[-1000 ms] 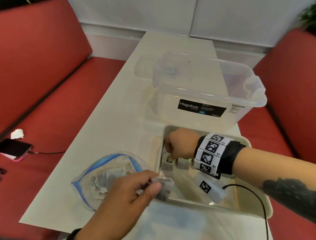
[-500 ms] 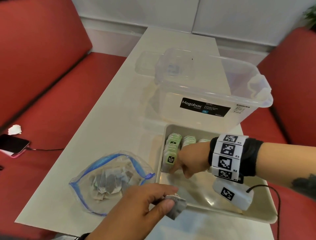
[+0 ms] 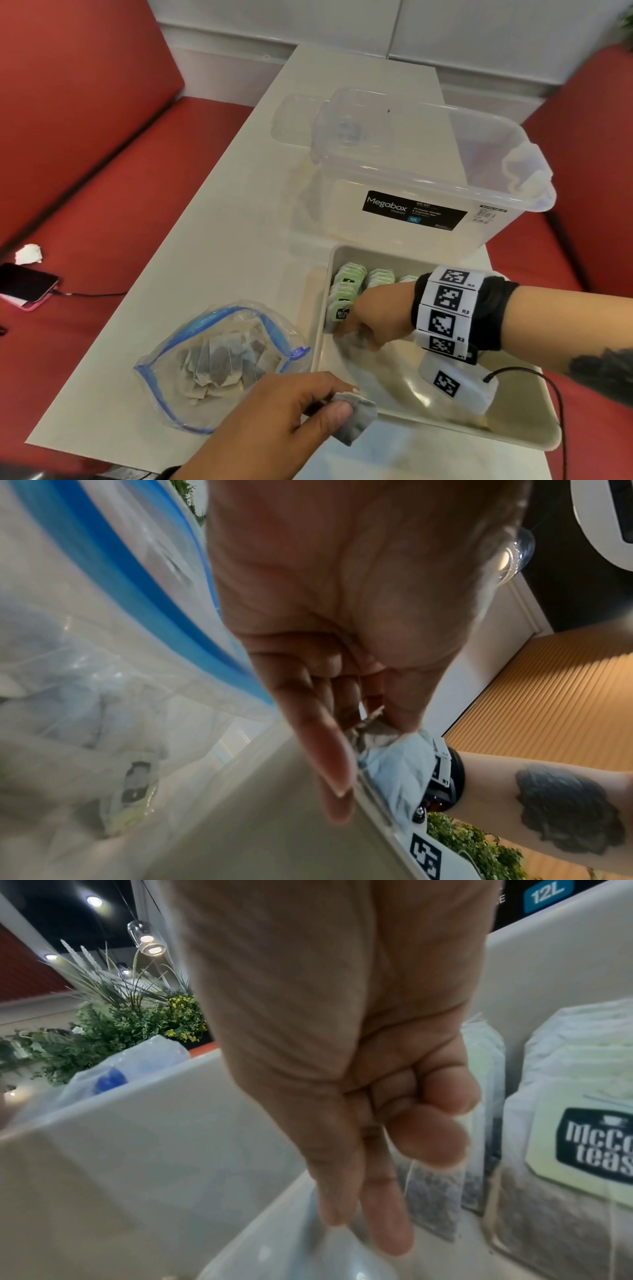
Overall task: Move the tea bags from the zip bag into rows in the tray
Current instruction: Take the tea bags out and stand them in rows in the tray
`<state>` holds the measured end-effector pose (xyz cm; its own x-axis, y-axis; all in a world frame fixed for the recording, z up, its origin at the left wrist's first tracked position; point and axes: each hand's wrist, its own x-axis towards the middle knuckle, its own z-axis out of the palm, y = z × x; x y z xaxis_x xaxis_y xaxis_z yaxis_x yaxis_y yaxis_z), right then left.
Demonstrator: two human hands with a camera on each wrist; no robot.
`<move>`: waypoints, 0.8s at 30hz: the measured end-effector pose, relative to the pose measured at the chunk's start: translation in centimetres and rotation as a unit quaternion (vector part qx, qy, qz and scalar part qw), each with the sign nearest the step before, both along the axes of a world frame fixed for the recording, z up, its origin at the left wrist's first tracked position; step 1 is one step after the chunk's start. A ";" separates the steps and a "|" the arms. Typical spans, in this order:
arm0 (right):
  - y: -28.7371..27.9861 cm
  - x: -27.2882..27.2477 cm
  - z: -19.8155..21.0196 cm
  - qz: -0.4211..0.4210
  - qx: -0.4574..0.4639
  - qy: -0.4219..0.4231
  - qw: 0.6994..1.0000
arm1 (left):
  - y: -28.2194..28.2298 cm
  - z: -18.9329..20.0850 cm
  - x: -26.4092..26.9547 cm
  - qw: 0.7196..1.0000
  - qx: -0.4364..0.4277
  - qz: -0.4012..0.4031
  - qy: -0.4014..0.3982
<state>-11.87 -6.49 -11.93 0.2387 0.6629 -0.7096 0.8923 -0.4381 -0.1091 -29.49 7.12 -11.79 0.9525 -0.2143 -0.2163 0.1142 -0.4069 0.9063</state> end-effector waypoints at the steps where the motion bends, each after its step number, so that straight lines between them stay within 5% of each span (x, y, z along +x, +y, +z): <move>1: -0.1 0.0 0.1 -0.008 0.007 0.007 1.000 | 0.0 0.0 0.0 1.000 -0.007 0.008 0.004; 12: -0.3 0.0 2.6 -0.077 0.030 0.022 0.996 | 0.0 0.9 0.9 0.971 -0.142 0.189 -0.022; 16: -0.5 -0.8 5.9 -0.137 0.167 -0.007 0.976 | 0.3 1.1 1.5 0.962 -0.145 0.224 -0.060; 20: -0.7 -2.9 9.2 -0.196 0.350 0.029 0.916 | 0.2 1.6 2.2 0.951 -0.102 0.263 -0.124; 24: -1.0 -4.8 10.2 -0.184 0.389 -0.010 0.903 | -0.2 2.7 2.5 0.950 -0.084 0.256 -0.160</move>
<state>-16.71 -7.51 -1.74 0.5512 0.8325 -0.0566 0.7078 -0.5024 -0.4966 -26.99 6.92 -9.14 0.9522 0.2893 0.0979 -0.0337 -0.2189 0.9752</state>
